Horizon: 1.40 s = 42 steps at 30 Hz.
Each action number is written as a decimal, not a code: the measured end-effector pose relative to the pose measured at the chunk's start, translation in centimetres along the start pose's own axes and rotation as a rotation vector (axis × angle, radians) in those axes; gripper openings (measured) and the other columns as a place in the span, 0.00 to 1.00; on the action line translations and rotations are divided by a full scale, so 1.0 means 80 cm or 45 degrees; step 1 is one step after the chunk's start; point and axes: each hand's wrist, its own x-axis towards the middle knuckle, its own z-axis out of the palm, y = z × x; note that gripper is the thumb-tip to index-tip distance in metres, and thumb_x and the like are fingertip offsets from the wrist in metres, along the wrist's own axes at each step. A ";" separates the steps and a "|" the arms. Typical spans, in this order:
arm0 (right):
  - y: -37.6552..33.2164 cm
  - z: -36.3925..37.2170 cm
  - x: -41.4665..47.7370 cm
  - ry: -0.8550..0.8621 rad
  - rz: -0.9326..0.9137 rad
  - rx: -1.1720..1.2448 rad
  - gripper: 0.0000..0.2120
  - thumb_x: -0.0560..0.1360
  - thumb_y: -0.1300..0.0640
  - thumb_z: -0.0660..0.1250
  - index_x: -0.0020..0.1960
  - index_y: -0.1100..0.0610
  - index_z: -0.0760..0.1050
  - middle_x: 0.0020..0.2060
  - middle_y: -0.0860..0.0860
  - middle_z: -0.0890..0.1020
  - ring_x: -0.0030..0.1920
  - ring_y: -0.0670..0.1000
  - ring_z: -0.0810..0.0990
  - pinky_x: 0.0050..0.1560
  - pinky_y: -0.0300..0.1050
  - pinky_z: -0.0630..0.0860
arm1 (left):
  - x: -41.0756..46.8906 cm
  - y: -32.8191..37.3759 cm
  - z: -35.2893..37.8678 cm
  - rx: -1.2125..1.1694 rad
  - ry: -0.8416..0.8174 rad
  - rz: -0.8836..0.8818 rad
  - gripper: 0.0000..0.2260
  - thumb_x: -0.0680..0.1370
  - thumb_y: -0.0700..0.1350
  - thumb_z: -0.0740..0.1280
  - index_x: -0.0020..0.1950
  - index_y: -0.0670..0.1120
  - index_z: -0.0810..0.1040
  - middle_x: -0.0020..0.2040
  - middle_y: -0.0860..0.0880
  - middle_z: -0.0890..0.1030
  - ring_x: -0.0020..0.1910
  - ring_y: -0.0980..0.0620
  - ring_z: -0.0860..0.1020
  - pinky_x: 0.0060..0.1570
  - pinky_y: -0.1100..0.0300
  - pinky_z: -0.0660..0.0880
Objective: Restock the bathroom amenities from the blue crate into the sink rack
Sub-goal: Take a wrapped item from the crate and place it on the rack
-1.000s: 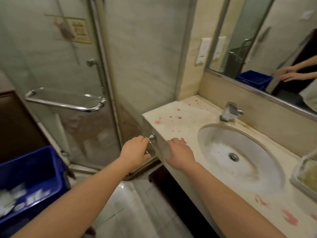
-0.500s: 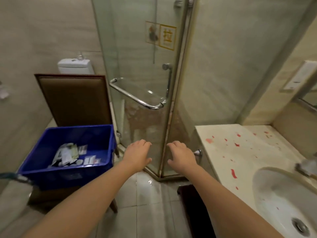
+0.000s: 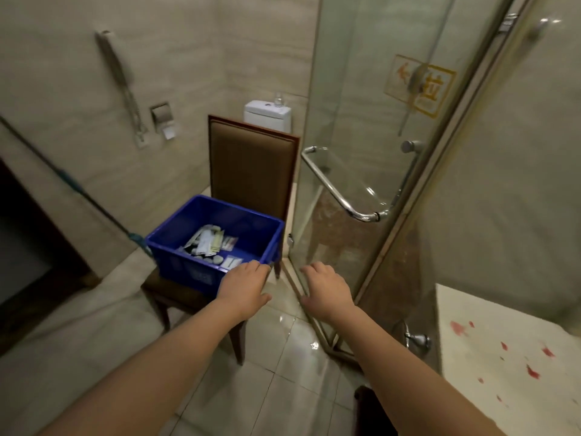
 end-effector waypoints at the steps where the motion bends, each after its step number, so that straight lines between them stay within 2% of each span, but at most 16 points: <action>1: -0.003 0.001 0.004 -0.009 -0.035 -0.003 0.28 0.73 0.54 0.67 0.72 0.51 0.66 0.66 0.51 0.71 0.66 0.53 0.69 0.64 0.49 0.71 | -0.005 -0.004 0.001 0.002 0.000 -0.039 0.26 0.77 0.57 0.67 0.72 0.51 0.66 0.66 0.51 0.72 0.64 0.51 0.71 0.59 0.55 0.71; 7: -0.025 0.010 0.027 -0.031 -0.186 0.003 0.27 0.73 0.53 0.66 0.71 0.51 0.66 0.66 0.51 0.71 0.67 0.54 0.69 0.65 0.49 0.70 | -0.024 -0.029 0.001 0.024 0.025 -0.219 0.27 0.76 0.57 0.68 0.73 0.52 0.65 0.67 0.51 0.72 0.66 0.50 0.71 0.60 0.55 0.71; 15: -0.060 0.028 0.067 -0.075 -0.251 -0.010 0.30 0.72 0.52 0.66 0.73 0.51 0.65 0.68 0.51 0.71 0.67 0.54 0.69 0.64 0.49 0.71 | -0.025 -0.071 0.004 -0.002 0.039 -0.312 0.26 0.75 0.56 0.69 0.71 0.52 0.68 0.64 0.51 0.74 0.63 0.50 0.73 0.58 0.55 0.74; 20: -0.090 0.042 0.108 -0.084 -0.231 -0.017 0.30 0.73 0.52 0.66 0.73 0.51 0.64 0.67 0.50 0.70 0.67 0.53 0.69 0.65 0.49 0.71 | -0.007 -0.122 0.009 -0.018 0.053 -0.289 0.26 0.75 0.57 0.69 0.71 0.52 0.67 0.64 0.52 0.74 0.63 0.51 0.73 0.58 0.56 0.73; 26: -0.143 0.051 0.179 -0.050 -0.170 -0.018 0.28 0.73 0.51 0.68 0.72 0.51 0.66 0.65 0.50 0.71 0.63 0.53 0.71 0.60 0.47 0.73 | 0.037 -0.209 0.002 -0.022 0.043 -0.229 0.26 0.75 0.58 0.69 0.71 0.54 0.67 0.66 0.53 0.73 0.64 0.52 0.73 0.59 0.55 0.73; 34: -0.208 0.071 0.257 -0.044 -0.025 0.041 0.30 0.74 0.51 0.67 0.74 0.51 0.63 0.68 0.50 0.69 0.66 0.53 0.69 0.63 0.48 0.71 | 0.086 -0.323 -0.013 -0.008 -0.002 -0.129 0.26 0.76 0.57 0.68 0.71 0.53 0.67 0.65 0.52 0.73 0.63 0.51 0.73 0.58 0.55 0.73; 42: -0.232 0.083 0.295 -0.050 0.062 0.038 0.29 0.74 0.52 0.68 0.73 0.51 0.64 0.67 0.50 0.70 0.65 0.53 0.70 0.63 0.48 0.72 | 0.107 -0.376 -0.007 -0.045 -0.033 -0.071 0.26 0.76 0.57 0.68 0.72 0.53 0.67 0.65 0.53 0.73 0.63 0.51 0.73 0.58 0.55 0.73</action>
